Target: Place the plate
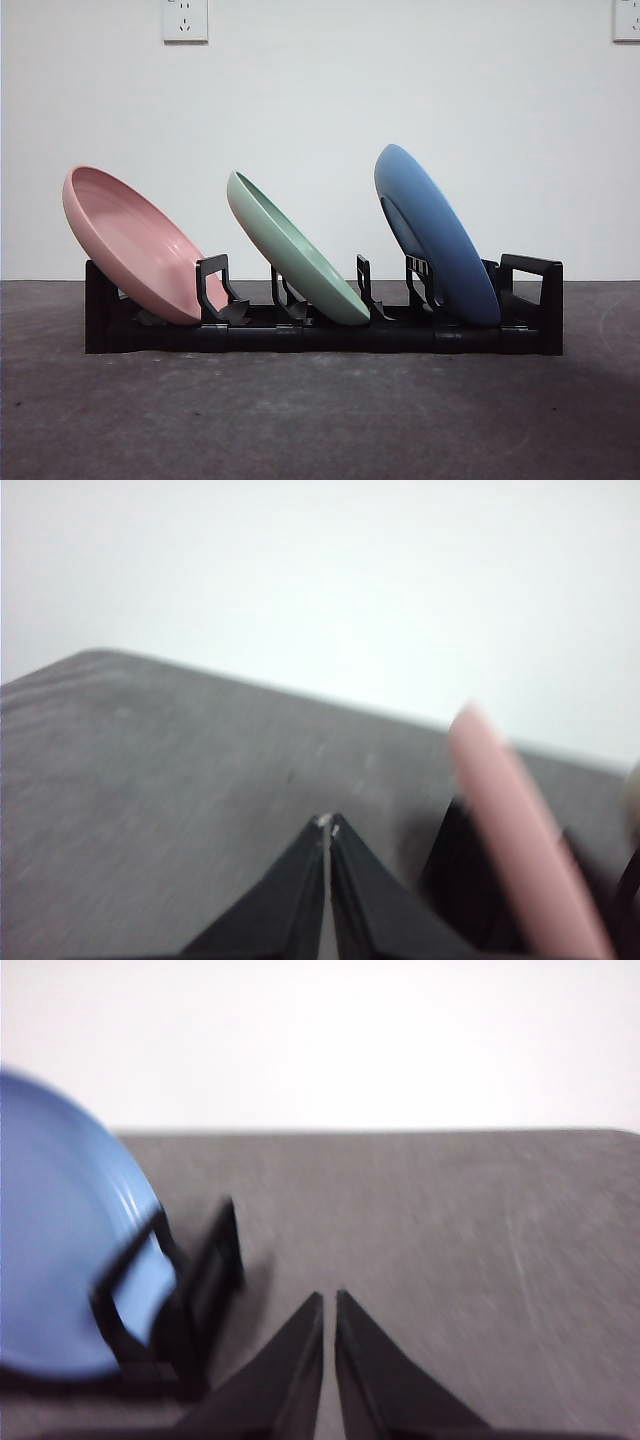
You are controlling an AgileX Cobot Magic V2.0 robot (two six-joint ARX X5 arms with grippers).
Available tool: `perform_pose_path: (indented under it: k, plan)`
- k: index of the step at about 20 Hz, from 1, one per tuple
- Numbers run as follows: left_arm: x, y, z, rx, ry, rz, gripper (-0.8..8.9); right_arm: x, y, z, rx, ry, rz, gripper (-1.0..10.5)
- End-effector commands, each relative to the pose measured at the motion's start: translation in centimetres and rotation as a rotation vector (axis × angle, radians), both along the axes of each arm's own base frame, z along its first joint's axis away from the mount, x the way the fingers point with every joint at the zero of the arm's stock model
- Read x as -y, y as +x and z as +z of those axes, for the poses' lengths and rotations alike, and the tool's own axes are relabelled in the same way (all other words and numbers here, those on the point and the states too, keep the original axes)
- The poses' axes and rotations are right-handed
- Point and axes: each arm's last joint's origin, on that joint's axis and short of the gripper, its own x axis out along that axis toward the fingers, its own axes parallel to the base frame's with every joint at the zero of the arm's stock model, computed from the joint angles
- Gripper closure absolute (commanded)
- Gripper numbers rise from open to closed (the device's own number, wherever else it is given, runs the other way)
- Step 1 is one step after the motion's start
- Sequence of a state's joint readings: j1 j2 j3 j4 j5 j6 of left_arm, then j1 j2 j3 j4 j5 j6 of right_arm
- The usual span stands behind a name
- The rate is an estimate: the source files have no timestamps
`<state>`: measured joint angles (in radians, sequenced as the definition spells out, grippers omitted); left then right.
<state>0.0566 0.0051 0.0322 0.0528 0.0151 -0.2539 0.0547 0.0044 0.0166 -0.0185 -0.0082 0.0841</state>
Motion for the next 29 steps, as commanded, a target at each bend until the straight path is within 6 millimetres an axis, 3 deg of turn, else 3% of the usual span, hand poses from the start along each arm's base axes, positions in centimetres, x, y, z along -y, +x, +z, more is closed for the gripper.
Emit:
perform_pose_path:
  k: [1,6,9,12,20,29]
  plan:
    - [0.0,0.0,0.2,0.070,-0.075,-0.016,8.06,-0.1,0.0,0.7,0.074,0.158,0.028,9.3]
    - [0.0,-0.4,2.1,0.241,-0.135,-0.040,8.06,-0.1,-0.3,2.3,0.183,0.316,0.075,9.3]
    - [0.1,-0.7,3.1,0.233,-0.215,-0.055,8.06,-0.1,-0.7,3.8,0.196,0.334,0.080,9.3]
    - [0.1,-1.0,3.8,0.111,-0.287,-0.059,8.06,-0.1,-1.2,5.8,0.139,0.322,0.066,9.3]
    - [0.7,-1.7,7.2,-0.162,-0.275,-0.228,8.03,-0.4,-0.7,10.5,-0.123,0.178,0.131,9.3]
    - [0.8,-1.6,11.7,-0.480,-0.093,-0.235,8.03,-1.0,1.5,14.4,-0.484,0.159,0.270,9.3]
